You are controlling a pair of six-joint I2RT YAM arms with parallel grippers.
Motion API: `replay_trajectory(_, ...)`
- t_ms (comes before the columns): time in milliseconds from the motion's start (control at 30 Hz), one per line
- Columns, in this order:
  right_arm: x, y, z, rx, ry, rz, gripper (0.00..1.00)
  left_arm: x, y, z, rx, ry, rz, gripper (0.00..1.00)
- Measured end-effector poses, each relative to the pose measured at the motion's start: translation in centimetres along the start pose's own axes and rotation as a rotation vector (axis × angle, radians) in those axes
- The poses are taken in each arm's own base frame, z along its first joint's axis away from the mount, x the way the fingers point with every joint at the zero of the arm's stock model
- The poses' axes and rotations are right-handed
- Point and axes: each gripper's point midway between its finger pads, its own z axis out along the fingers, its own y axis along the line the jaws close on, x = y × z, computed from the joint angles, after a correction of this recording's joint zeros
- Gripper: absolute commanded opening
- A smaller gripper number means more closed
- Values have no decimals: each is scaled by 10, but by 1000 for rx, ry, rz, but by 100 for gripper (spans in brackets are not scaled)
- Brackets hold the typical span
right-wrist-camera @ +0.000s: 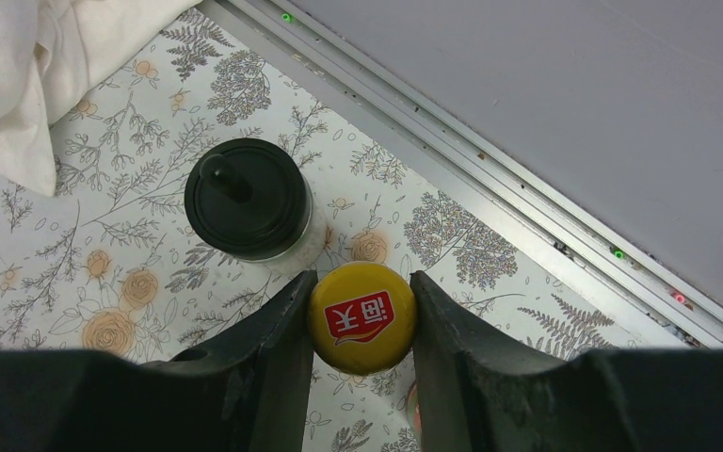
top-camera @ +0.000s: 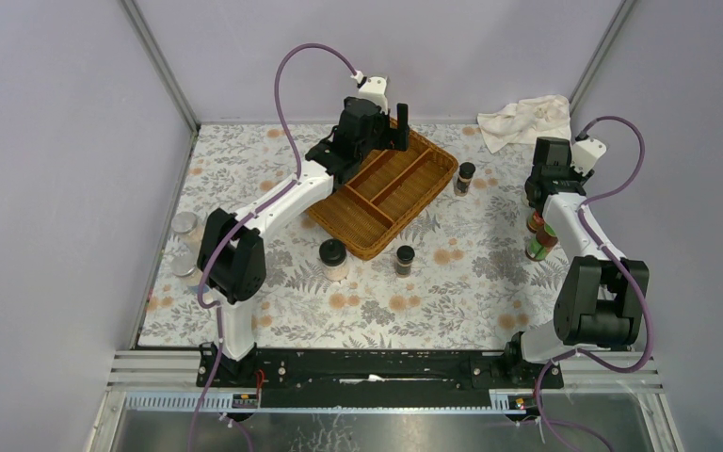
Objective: Organize the condiment bottles
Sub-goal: Pick up the bottle from the center of the board.
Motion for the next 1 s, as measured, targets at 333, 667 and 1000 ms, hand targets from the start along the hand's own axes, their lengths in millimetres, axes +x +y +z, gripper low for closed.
replay_trajectory(333, 0, 1, 0, -9, 1, -5, 0, 0, 0, 0, 0, 0, 0, 99)
replay_trajectory(667, 0, 5, -2, -35, 9, -13, 0, 0, 0, 0, 0, 0, 0, 99)
replay_trajectory(1000, 1, 10, -4, -73, 23, -30, 0, 4, 4, 0, -17, 5, 2, 99)
